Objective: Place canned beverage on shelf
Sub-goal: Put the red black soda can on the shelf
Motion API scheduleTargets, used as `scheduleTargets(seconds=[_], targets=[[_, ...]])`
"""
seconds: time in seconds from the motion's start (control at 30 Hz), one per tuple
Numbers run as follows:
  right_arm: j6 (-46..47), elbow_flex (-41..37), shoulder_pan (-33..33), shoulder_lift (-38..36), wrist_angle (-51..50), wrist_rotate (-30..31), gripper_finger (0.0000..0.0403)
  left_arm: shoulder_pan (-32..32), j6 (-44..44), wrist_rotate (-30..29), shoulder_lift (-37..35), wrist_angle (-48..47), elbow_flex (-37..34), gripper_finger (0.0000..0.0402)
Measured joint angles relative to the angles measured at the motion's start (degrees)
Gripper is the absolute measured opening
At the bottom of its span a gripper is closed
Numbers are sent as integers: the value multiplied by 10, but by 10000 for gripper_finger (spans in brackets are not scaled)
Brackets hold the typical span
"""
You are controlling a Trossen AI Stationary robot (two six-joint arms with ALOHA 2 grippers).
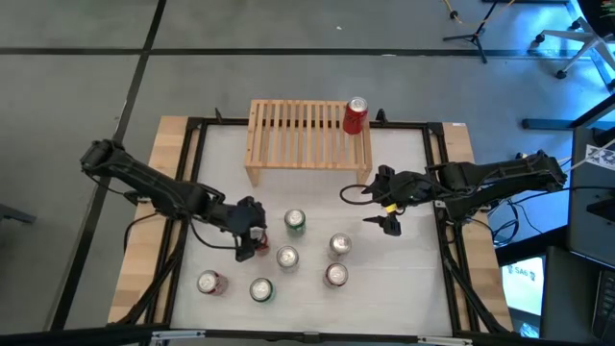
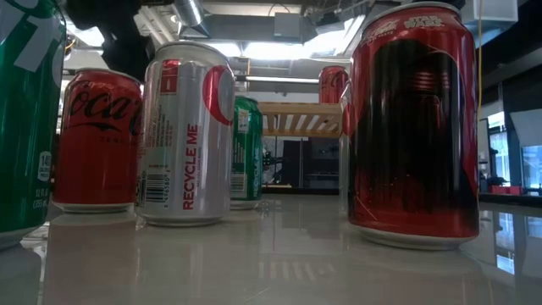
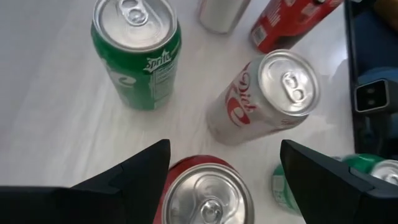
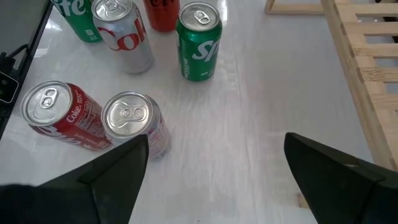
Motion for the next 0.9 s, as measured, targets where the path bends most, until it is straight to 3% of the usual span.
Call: scheduleTargets(seconds=[0.27, 0.9], targets=[[0, 0, 0, 0, 0, 0, 370, 0, -21, -43, -6, -11, 0, 295], [0, 0, 0, 0, 0, 0, 370, -30, -86, -31, -6, -52, 0, 295]])
